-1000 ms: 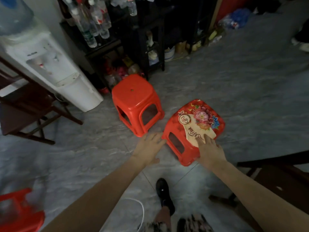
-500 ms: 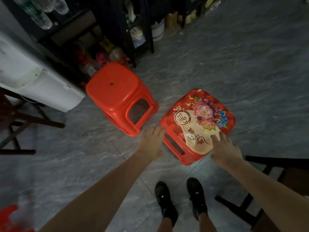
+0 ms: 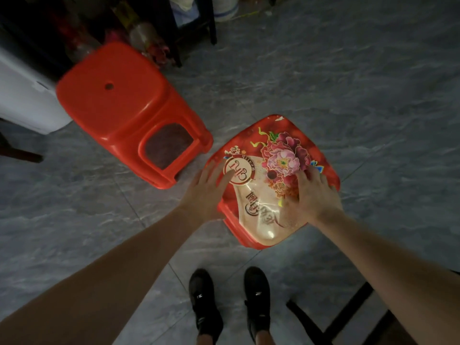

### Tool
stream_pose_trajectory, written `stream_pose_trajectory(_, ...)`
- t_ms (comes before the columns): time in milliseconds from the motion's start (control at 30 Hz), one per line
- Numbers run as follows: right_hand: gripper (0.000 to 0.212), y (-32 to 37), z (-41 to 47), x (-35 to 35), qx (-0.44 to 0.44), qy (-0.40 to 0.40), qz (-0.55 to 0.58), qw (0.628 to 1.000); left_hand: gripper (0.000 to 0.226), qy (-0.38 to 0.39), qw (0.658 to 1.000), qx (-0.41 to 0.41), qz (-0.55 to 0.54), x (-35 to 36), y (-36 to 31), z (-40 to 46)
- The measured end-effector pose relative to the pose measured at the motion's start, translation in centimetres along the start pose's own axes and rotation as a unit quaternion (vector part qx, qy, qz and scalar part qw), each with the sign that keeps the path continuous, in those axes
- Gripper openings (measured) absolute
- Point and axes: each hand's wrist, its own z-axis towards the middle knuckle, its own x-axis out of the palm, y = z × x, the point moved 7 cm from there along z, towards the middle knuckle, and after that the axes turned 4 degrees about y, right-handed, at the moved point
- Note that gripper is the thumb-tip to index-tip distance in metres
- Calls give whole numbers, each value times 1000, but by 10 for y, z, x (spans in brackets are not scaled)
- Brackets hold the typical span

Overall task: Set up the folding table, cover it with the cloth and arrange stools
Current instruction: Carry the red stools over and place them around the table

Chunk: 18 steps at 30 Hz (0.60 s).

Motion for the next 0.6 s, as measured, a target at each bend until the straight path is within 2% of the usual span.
stream_pose_trajectory(100, 67, -15, 16, -4, -7, -31, 8, 999, 126, 63, 998, -23, 13, 11, 13, 16)
stream_pose_trajectory(267, 65, -25, 28, -8, -39, -63, 0, 997, 134, 87, 994, -68, 26, 17, 26, 27)
stream_pose_trajectory(433, 84, -37, 40, -12, -25, -37, 40, 998, 143, 91, 993, -66, 18, 18, 17, 38)
stream_pose_trajectory(600, 94, -40, 54, -12, -10, 44, 99, 994, 143, 93, 994, -45, 29, 17, 16, 43)
